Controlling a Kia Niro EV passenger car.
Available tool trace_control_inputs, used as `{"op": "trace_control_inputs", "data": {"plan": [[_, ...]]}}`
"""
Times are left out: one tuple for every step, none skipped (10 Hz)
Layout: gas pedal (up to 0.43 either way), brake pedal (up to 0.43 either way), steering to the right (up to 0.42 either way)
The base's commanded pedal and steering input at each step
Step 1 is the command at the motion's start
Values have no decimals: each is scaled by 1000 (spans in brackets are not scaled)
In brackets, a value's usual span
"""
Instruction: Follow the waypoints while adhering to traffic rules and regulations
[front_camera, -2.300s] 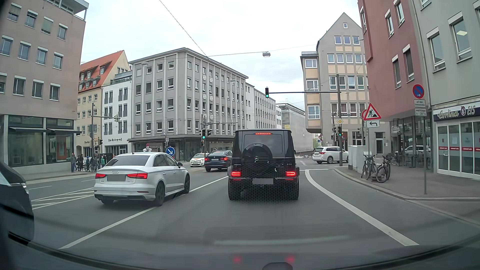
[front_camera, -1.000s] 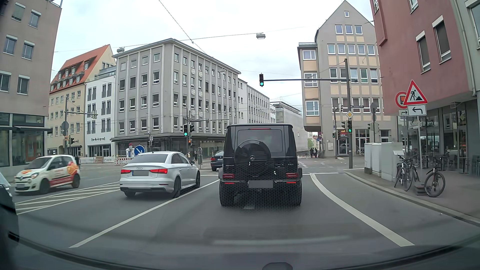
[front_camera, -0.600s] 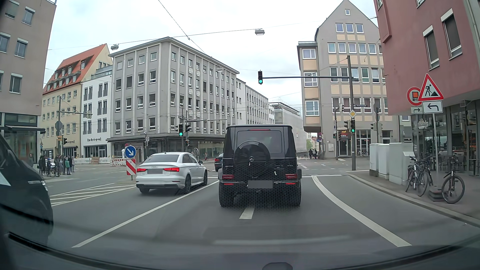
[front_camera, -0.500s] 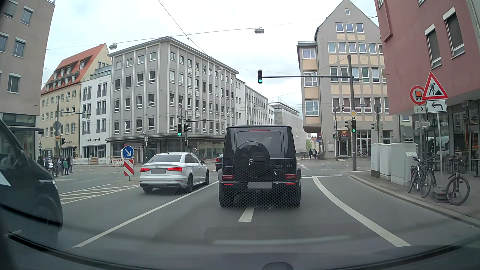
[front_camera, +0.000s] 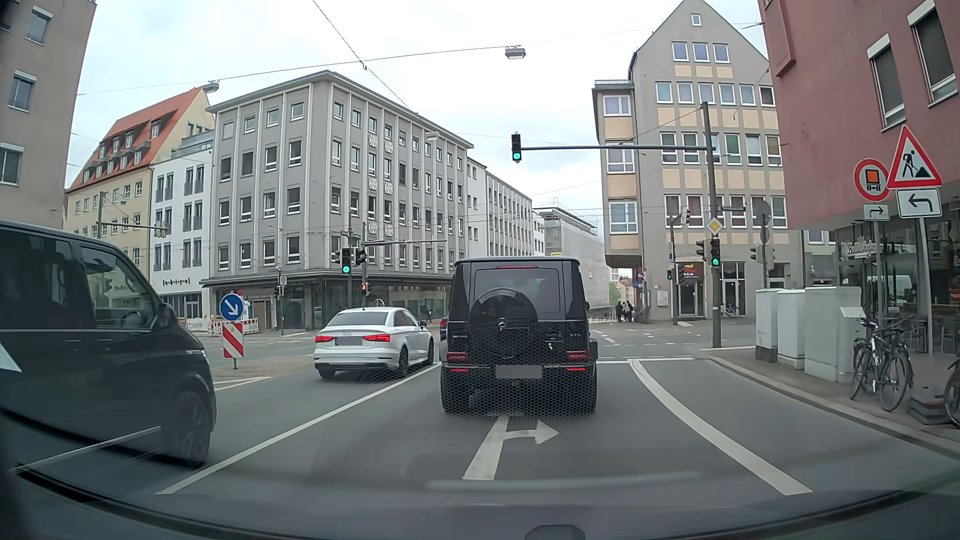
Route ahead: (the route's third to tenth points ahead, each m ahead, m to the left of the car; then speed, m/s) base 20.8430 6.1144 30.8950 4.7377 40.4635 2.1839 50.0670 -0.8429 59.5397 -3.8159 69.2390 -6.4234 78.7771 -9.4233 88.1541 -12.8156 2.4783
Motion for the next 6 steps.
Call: {"op": "trace_control_inputs", "data": {"plan": [[220, 0, 22], [268, 0, 22], [299, 0, 22], [311, 0, 21], [311, 0, 20], [311, 0, 19]]}}
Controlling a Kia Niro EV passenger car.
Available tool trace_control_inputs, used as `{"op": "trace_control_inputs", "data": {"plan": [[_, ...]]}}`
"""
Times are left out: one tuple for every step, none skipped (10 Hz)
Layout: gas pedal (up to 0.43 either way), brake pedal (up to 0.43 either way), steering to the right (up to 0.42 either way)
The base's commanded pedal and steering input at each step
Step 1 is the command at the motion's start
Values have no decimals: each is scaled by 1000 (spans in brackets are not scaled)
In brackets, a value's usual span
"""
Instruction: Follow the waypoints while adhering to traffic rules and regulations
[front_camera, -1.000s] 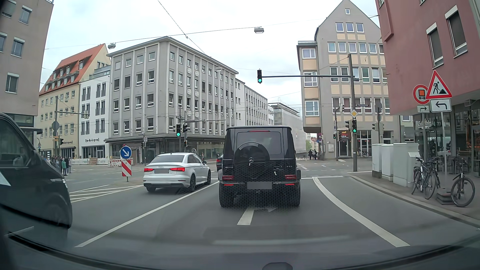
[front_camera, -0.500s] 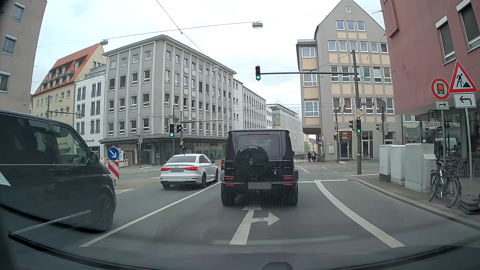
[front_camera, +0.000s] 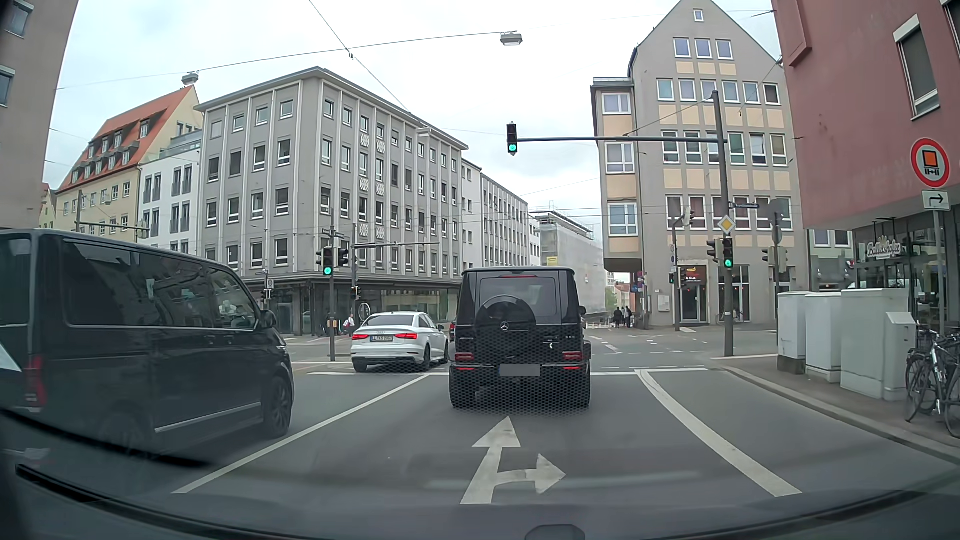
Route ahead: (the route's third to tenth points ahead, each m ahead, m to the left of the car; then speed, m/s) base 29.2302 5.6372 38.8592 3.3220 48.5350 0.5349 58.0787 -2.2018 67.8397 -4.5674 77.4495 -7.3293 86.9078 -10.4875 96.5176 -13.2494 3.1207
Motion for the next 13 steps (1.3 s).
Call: {"op": "trace_control_inputs", "data": {"plan": [[311, 0, 17], [311, 0, 17], [311, 0, 17], [311, 0, 17], [311, 0, 17], [311, 0, 20], [311, 0, 23], [311, 0, 25], [311, 0, 25], [311, 0, 25], [311, 0, 25], [311, 0, 25], [311, 0, 25]]}}
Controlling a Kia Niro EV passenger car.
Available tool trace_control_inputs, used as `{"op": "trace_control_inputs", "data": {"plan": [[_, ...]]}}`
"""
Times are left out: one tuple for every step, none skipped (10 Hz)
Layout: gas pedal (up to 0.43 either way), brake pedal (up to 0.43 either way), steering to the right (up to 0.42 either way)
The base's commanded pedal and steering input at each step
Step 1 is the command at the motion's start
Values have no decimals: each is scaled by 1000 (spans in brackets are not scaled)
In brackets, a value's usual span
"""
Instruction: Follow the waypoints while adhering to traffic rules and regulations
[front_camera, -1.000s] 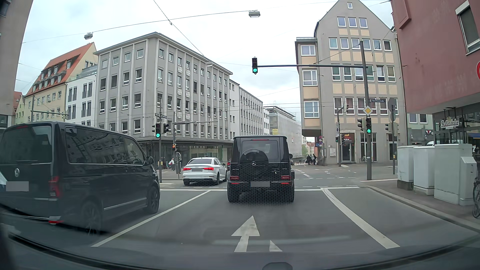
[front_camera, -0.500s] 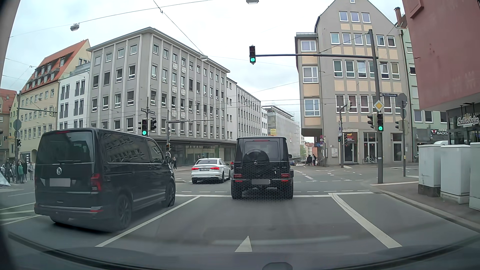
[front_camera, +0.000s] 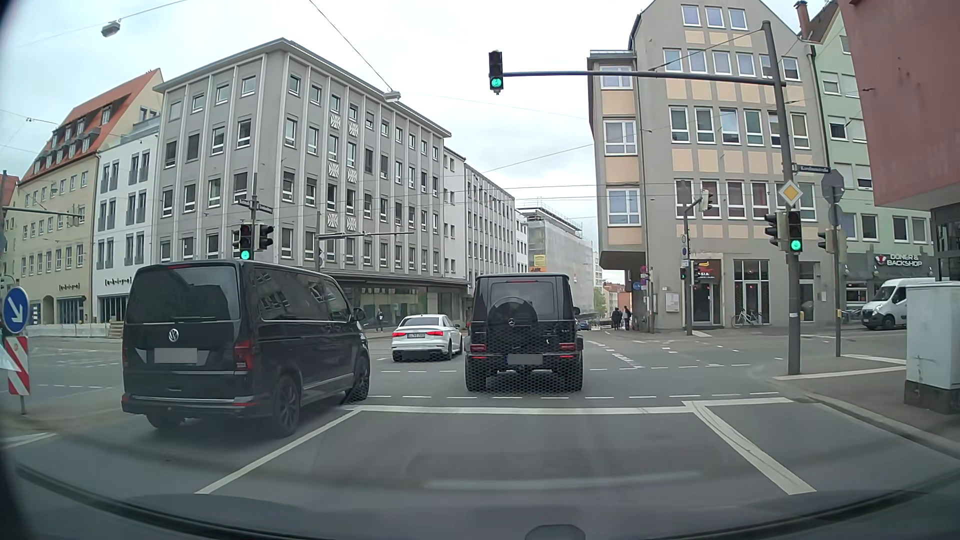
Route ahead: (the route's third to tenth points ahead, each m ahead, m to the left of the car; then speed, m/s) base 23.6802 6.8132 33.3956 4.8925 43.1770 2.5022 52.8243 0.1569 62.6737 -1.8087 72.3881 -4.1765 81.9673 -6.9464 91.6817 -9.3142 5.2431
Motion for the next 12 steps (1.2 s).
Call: {"op": "trace_control_inputs", "data": {"plan": [[299, 0, 25], [287, 0, 25], [280, 0, 25], [260, 0, 25], [240, 0, 25], [240, 0, 25], [240, 0, 25], [240, 0, 26], [248, 0, 26], [260, 0, 25], [268, 0, 26], [268, 0, 25]]}}
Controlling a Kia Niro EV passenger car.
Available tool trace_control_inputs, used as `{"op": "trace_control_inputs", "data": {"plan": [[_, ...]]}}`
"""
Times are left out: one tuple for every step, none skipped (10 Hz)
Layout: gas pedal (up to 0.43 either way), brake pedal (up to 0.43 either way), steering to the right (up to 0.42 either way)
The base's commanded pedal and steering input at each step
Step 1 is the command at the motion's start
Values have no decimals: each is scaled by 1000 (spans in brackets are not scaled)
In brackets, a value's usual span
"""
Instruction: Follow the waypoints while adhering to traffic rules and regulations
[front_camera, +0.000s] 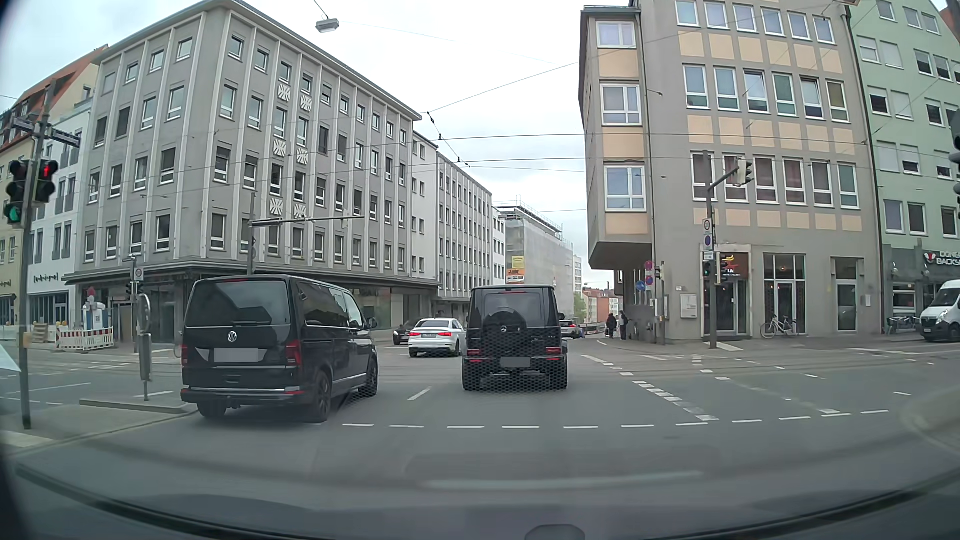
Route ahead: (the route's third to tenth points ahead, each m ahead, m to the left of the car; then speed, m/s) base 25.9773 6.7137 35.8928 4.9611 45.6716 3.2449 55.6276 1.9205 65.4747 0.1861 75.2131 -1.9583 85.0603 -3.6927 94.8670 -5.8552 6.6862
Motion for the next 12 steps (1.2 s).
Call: {"op": "trace_control_inputs", "data": {"plan": [[268, 0, 25], [260, 0, 25], [260, 0, 25], [240, 0, 25], [240, 0, 25], [240, 0, 24], [248, 0, 23], [248, 0, 20], [248, 0, 17], [248, 0, 15], [248, 0, 13], [248, 0, 11]]}}
